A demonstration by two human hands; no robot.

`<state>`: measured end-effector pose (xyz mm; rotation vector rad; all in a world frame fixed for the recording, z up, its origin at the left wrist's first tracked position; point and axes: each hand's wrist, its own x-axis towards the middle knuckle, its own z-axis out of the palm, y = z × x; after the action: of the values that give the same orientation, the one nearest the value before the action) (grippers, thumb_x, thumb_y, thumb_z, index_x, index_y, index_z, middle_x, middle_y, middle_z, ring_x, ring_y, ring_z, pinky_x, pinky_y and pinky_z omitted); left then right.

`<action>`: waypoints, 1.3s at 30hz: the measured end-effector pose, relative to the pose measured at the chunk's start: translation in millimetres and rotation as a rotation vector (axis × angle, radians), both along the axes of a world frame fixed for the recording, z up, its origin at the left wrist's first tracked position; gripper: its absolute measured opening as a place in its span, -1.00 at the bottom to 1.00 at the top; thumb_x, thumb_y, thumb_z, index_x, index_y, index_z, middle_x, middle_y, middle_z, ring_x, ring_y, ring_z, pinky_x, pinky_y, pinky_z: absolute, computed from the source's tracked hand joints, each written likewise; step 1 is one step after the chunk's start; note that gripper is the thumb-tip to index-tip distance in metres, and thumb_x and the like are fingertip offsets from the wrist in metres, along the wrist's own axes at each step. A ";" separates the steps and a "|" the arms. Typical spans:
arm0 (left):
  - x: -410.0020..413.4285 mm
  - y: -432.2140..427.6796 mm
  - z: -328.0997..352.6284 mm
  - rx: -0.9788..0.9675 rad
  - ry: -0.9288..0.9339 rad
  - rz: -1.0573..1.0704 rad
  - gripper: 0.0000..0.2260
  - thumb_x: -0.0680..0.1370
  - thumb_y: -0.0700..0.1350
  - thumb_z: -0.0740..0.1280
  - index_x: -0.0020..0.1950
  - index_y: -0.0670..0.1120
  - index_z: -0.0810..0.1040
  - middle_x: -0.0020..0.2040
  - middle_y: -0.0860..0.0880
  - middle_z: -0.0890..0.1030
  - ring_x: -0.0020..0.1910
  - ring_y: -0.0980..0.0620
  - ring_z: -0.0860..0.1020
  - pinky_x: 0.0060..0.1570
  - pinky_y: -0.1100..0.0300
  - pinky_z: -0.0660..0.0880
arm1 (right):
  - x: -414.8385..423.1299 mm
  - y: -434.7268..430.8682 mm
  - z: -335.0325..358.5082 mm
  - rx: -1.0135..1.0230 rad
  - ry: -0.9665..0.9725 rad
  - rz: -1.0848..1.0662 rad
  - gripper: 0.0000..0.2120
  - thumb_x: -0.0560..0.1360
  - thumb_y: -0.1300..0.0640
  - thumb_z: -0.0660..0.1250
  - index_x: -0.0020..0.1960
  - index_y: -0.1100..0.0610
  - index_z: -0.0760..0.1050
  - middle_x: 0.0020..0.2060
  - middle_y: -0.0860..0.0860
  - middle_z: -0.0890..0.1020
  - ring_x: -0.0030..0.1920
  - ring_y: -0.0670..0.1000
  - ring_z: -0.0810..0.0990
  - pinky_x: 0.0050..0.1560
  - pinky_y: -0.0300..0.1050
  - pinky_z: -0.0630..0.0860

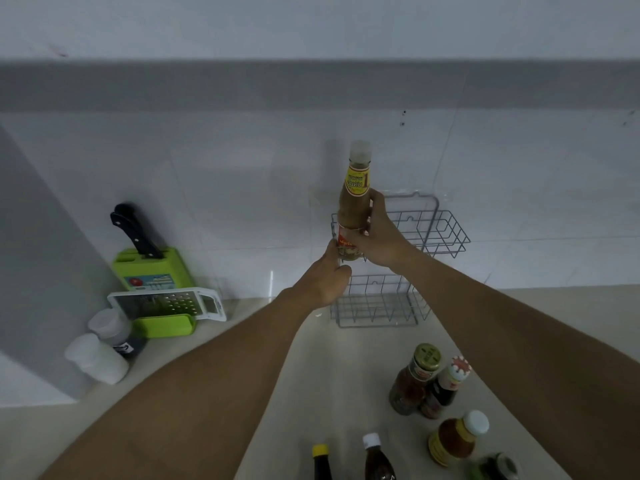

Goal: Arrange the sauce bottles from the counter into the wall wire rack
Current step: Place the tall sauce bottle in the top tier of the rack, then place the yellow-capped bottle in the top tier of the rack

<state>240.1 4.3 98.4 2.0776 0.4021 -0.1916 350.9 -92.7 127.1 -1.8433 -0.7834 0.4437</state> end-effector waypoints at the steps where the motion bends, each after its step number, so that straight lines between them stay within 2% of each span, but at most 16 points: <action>1: -5.9 -2.0 -7.7 0.025 0.016 -0.006 -0.37 0.66 -0.19 0.08 0.61 0.09 -0.19 0.60 -0.11 0.16 0.49 -0.16 0.31 0.32 0.15 0.26 | -4.4 -1.2 -9.2 -0.027 -0.010 -0.008 -0.20 0.51 0.26 0.41 0.52 0.10 -0.06 0.20 -0.01 0.40 0.16 0.05 0.50 0.19 -0.07 0.49; 4: 1.5 2.1 -10.8 0.053 0.014 0.008 -0.38 0.65 -0.11 0.08 0.62 0.11 -0.18 0.61 -0.09 0.12 0.54 -0.16 0.21 0.46 0.03 0.18 | -0.2 2.7 -7.6 -0.065 0.016 -0.036 -0.20 0.51 0.22 0.41 0.53 0.12 -0.05 0.21 0.03 0.43 0.24 0.13 0.51 0.19 -0.04 0.49; 7: 7.6 9.3 -5.9 0.255 0.000 0.034 -0.41 0.64 -0.01 0.05 0.62 0.07 -0.14 0.61 -0.10 0.09 0.57 -0.19 0.10 0.49 -0.07 0.08 | -0.3 9.8 3.6 -0.071 -0.003 -0.115 -0.15 0.52 0.16 0.41 0.57 0.16 -0.10 0.39 0.12 0.37 0.35 0.13 0.44 0.18 -0.16 0.39; 10: 13.7 9.5 -0.5 0.461 -0.048 0.051 -0.44 0.69 0.10 -0.04 0.63 -0.03 -0.16 0.64 -0.06 -0.06 0.61 -0.11 -0.09 0.54 -0.01 -0.10 | -5.8 4.6 13.6 -0.019 -0.283 -0.434 -0.25 0.53 0.02 0.37 0.55 0.21 0.06 0.44 0.18 0.27 0.38 0.11 0.38 0.22 -0.23 0.30; 12: 12.2 11.2 -5.3 0.522 -0.073 0.050 -0.41 0.67 0.19 -0.11 0.63 -0.02 -0.18 0.64 -0.03 -0.12 0.61 -0.07 -0.17 0.56 0.01 -0.18 | -14.4 -2.6 9.8 0.013 -0.465 -0.543 -0.38 0.54 -0.03 0.34 0.47 0.21 0.23 0.35 0.18 0.35 0.31 0.10 0.42 0.25 -0.13 0.40; 15: -18.9 7.9 -40.5 0.559 -0.045 0.047 -0.38 0.64 0.26 -0.17 0.63 0.00 -0.20 0.64 0.01 -0.17 0.60 -0.03 -0.24 0.56 0.01 -0.23 | -51.9 -12.4 -23.2 -0.092 -0.440 -0.426 -0.48 0.53 -0.08 0.30 0.40 0.15 0.32 0.26 0.12 0.41 0.23 0.08 0.45 0.22 -0.02 0.46; 20: -98.9 -15.8 -125.1 0.584 0.094 0.018 -0.40 0.63 0.23 -0.23 0.62 0.02 -0.22 0.63 0.00 -0.22 0.59 -0.06 -0.29 0.55 -0.01 -0.26 | -135.4 -41.1 -98.1 -0.533 -0.268 -0.207 -0.44 0.57 -0.17 0.20 0.44 0.13 0.28 0.33 0.11 0.36 0.33 0.13 0.38 0.33 0.03 0.36; 22: -125.4 -26.6 -150.3 0.594 0.110 0.027 -0.40 0.63 0.21 -0.24 0.63 0.01 -0.21 0.63 -0.02 -0.20 0.59 -0.10 -0.27 0.55 -0.02 -0.26 | -165.8 -54.9 -120.7 -0.635 -0.182 -0.143 -0.42 0.57 -0.20 0.17 0.43 0.16 0.27 0.31 0.13 0.36 0.32 0.15 0.37 0.30 0.04 0.38; 27: -179.6 -50.5 -205.0 0.606 0.204 0.043 -0.33 0.54 0.23 -0.33 0.63 0.02 -0.17 0.61 0.03 -0.24 0.60 -0.09 -0.24 0.55 -0.07 -0.21 | -226.7 -75.4 -168.6 -0.747 -0.115 -0.045 -0.42 0.56 -0.23 0.15 0.35 0.22 0.28 0.22 0.20 0.40 0.20 0.22 0.45 0.19 0.04 0.44; 31: -196.7 -60.1 -226.9 0.703 0.212 0.067 -0.43 0.64 0.16 -0.13 0.63 -0.03 0.06 0.63 -0.09 0.04 0.61 -0.18 -0.02 0.50 -0.17 0.00 | -250.5 -81.4 -193.0 -0.856 -0.175 -0.035 -0.45 0.59 -0.24 0.09 0.30 0.20 0.28 0.18 0.19 0.42 0.12 0.18 0.48 0.10 0.03 0.45; 33: -195.5 -60.6 -230.2 0.739 0.193 0.078 -0.44 0.65 0.14 -0.09 0.62 -0.04 0.11 0.62 -0.12 0.09 0.60 -0.21 0.04 0.49 -0.19 0.05 | -254.6 -83.6 -201.2 -0.855 -0.203 -0.050 -0.47 0.60 -0.23 0.08 0.29 0.20 0.29 0.18 0.19 0.43 0.11 0.17 0.48 0.07 0.01 0.45; 36: -194.3 -60.9 -233.3 0.770 0.172 0.081 -0.44 0.65 0.13 -0.07 0.62 -0.05 0.11 0.62 -0.13 0.09 0.60 -0.22 0.02 0.50 -0.20 0.04 | -254.8 -83.7 -207.4 -0.836 -0.182 -0.079 -0.48 0.60 -0.20 0.09 0.32 0.21 0.29 0.22 0.19 0.41 0.16 0.18 0.47 0.09 0.02 0.45; 39: -196.7 -62.5 -234.2 0.789 0.184 0.066 -0.44 0.65 0.13 -0.07 0.63 -0.05 0.07 0.63 -0.14 0.05 0.60 -0.23 -0.02 0.52 -0.18 0.00 | -256.0 -83.1 -210.2 -0.845 -0.259 -0.079 -0.49 0.61 -0.22 0.08 0.29 0.20 0.31 0.17 0.17 0.44 0.13 0.14 0.48 0.06 -0.03 0.43</action>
<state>43.4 -58.2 -135.8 2.8231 0.7455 -0.2055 94.8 -175.8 -83.1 -2.7512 -0.7448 0.5388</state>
